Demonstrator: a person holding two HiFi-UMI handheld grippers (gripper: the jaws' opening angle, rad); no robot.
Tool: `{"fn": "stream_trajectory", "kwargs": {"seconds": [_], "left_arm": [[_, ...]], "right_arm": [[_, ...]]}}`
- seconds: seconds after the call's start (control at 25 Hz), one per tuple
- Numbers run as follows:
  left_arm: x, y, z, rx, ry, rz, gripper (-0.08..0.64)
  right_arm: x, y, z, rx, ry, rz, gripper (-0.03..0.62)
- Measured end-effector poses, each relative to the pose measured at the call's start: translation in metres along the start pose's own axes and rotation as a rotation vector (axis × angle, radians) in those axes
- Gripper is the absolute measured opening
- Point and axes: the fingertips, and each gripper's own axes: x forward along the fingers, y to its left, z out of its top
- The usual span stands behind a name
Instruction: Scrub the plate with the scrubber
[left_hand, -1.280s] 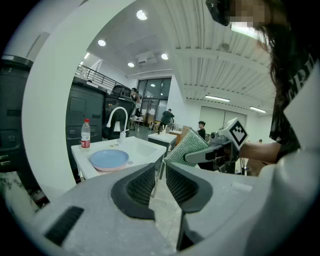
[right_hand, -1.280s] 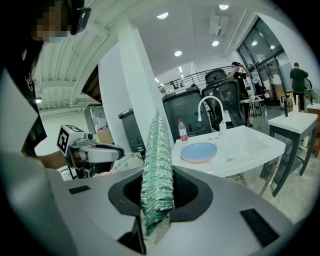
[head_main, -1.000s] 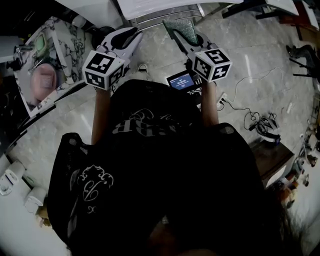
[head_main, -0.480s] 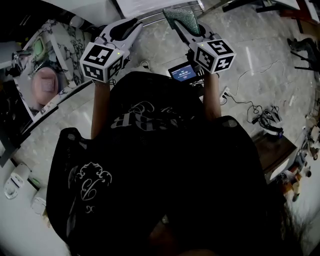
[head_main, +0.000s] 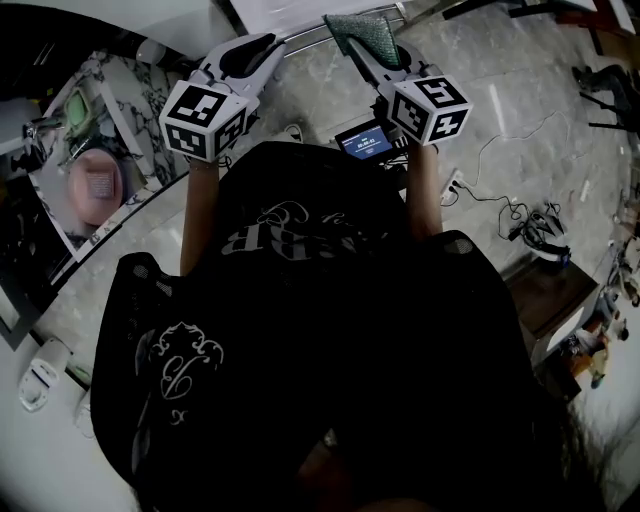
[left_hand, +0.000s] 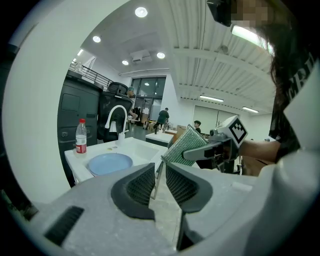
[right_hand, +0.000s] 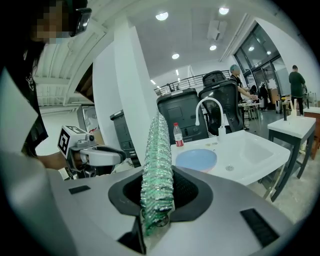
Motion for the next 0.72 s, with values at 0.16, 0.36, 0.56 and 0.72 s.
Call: {"fn": "stream_trajectory", "kwargs": {"seconds": [0.16, 0.36, 0.56, 0.72], "left_arm": [[0.006, 0.005, -0.004, -0.011, 0.014, -0.013, 0.08], [0.019, 0.009, -0.004, -0.027, 0.027, -0.012, 0.08], [0.039, 0.026, -0.004, -0.033, 0.046, 0.037, 0.08], [0.065, 0.052, 0.001, -0.05, 0.047, 0.106, 0.08]], "right_arm": [[0.004, -0.003, 0.001, 0.002, 0.007, -0.006, 0.091], [0.01, -0.022, 0.008, 0.01, 0.018, -0.009, 0.091], [0.031, -0.054, 0.021, 0.005, 0.025, 0.024, 0.091], [0.058, -0.09, 0.033, -0.007, 0.048, 0.074, 0.091]]}}
